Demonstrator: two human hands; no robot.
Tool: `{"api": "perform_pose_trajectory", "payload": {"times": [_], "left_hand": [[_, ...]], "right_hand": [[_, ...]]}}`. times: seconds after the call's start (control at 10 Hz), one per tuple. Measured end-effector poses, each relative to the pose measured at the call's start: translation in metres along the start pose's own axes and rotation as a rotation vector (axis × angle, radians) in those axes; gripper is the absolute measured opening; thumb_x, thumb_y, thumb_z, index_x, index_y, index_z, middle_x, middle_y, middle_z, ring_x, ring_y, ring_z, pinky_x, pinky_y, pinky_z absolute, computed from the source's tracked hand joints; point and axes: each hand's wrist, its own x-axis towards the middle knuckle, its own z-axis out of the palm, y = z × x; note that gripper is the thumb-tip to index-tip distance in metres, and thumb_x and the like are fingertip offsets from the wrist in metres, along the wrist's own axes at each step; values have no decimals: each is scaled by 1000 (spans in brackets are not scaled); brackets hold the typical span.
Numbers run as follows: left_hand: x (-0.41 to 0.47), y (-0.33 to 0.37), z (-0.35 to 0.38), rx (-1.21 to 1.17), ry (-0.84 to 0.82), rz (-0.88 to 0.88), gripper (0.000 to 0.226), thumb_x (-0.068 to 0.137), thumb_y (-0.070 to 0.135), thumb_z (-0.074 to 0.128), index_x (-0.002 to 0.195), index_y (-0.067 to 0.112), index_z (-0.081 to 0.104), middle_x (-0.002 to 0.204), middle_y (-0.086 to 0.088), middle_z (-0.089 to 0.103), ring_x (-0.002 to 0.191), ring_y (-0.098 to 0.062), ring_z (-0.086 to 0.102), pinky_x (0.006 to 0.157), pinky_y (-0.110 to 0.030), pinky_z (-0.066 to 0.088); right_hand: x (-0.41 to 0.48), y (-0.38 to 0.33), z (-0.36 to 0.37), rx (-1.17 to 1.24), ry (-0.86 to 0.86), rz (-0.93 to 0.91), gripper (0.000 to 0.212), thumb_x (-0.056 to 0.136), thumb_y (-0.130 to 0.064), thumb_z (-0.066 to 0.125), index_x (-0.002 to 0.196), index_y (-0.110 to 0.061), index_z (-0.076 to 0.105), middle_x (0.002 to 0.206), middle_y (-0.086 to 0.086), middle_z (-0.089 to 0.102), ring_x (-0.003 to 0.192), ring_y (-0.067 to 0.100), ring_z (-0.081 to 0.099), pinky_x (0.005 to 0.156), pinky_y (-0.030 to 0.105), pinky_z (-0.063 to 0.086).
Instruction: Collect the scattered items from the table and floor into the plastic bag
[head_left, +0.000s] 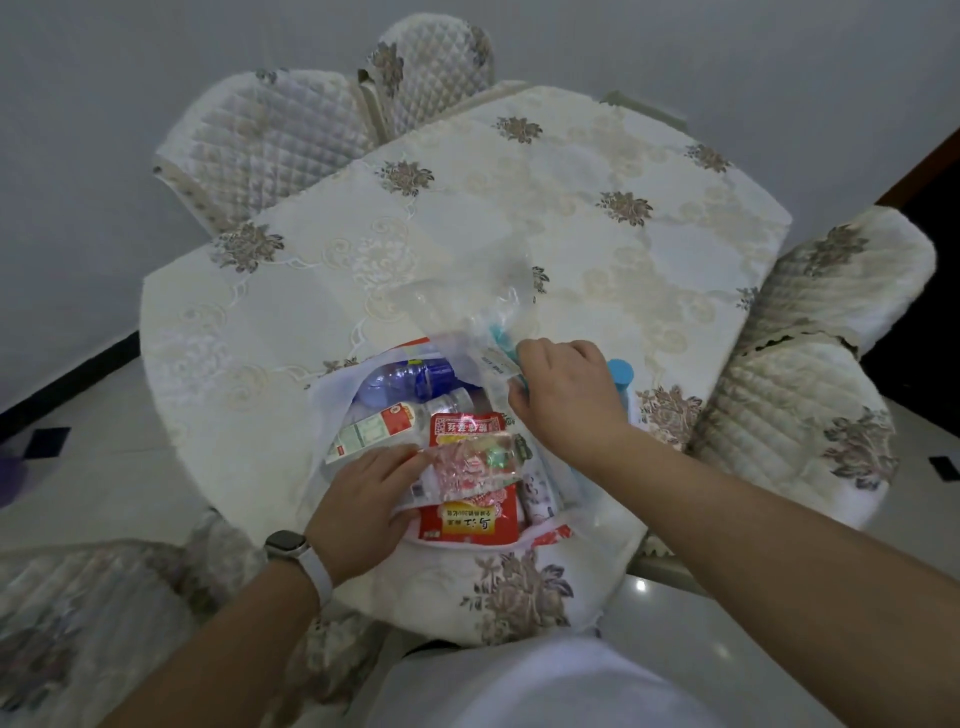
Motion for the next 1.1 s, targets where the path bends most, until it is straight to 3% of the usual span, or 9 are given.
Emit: {"api": "perform_pose_trajectory", "payload": {"times": [0.2,0.4,0.6,0.7,0.8,0.9,1.1], "left_hand": [[1,-10,-8,61,-40,-1,71,75,30,83,140,22,54,126,-6,64,112,-31,60,94,-47,50],[1,-5,-6,58,-8,-15,72,75,24,83,140,19,53,128,-6,65,113,-30,62,95,-46,50],[-7,-8,2,-1,39,-78,74,74,24,83,140,12,52,132,-10,61,119,-30,59,100,-45,46],[-11,-10,-2,-6,71,-99,71,76,27,81,139,12,53,135,-9,59,122,-29,57,101,-45,45],[-12,-9,-6,-32,92,-113,67,79,30,79,138,13,54,137,-8,59,123,-27,56,102,-45,46],[-11,-3,-12,-34,100,-111,63,80,29,78,136,13,56,135,-8,60,122,-28,58,101,-41,44],[-14,15,-23,-41,145,-84,55,83,27,73,134,12,58,134,-10,60,119,-30,58,99,-45,47]], "right_hand": [[-5,-16,16,11,-261,38,26,96,-21,47,117,-6,47,103,12,56,81,31,55,56,35,33],[-12,-23,26,65,-330,125,30,98,-29,46,124,-15,39,108,6,53,81,20,48,53,30,36],[-26,-24,23,122,-321,124,43,92,-35,54,128,-15,41,117,6,52,94,20,51,63,31,45],[-32,-27,14,145,-289,117,55,90,-35,55,137,-13,38,126,7,50,105,24,51,78,37,51],[-39,-28,3,161,-249,109,58,91,-36,55,141,-12,39,136,9,47,112,25,51,83,39,52],[-48,-26,-2,135,-229,75,53,91,-37,56,136,-11,47,133,10,52,108,27,55,79,43,54],[-70,-26,-13,99,-219,40,53,90,-41,50,132,-9,52,130,12,55,110,29,55,86,45,51]]}}
